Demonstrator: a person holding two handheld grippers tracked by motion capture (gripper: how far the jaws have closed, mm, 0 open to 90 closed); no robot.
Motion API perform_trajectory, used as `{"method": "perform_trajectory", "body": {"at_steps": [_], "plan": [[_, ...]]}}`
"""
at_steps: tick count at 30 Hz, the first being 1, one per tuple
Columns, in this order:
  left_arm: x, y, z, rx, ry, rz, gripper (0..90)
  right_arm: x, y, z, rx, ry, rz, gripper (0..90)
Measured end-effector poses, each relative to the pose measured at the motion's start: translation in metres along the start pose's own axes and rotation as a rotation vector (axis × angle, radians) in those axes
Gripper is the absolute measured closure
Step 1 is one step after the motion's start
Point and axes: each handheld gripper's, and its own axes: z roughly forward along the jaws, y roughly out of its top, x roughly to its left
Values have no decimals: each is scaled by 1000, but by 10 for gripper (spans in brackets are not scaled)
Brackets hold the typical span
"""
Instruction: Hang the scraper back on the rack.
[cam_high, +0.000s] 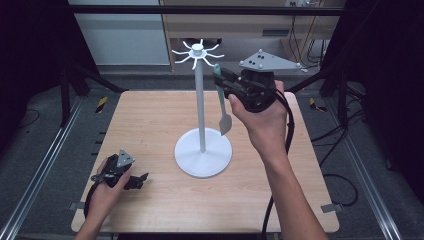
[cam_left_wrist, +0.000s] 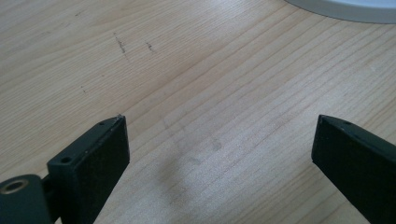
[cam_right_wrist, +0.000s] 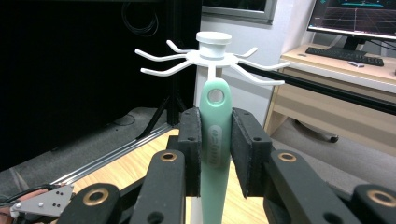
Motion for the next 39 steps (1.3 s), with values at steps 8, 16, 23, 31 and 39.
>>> {"method": "perform_trajectory", "body": {"at_steps": [8,16,23,31,39], "plan": [[0,0,0,-1,1,-1,39,-1,3,3,11,1,-5,748],[0,0,0,0,0,1,39,-1,4,7,25,0,-4,747],[0,0,0,0,-1,1,39,-2,5,12,36,4,-4,747],[0,0,0,0,-1,1,39,-3,5,18,43,6,0,747],[0,0,0,-1,-1,1,39,-2,4,21,45,11,-1,746]]}}
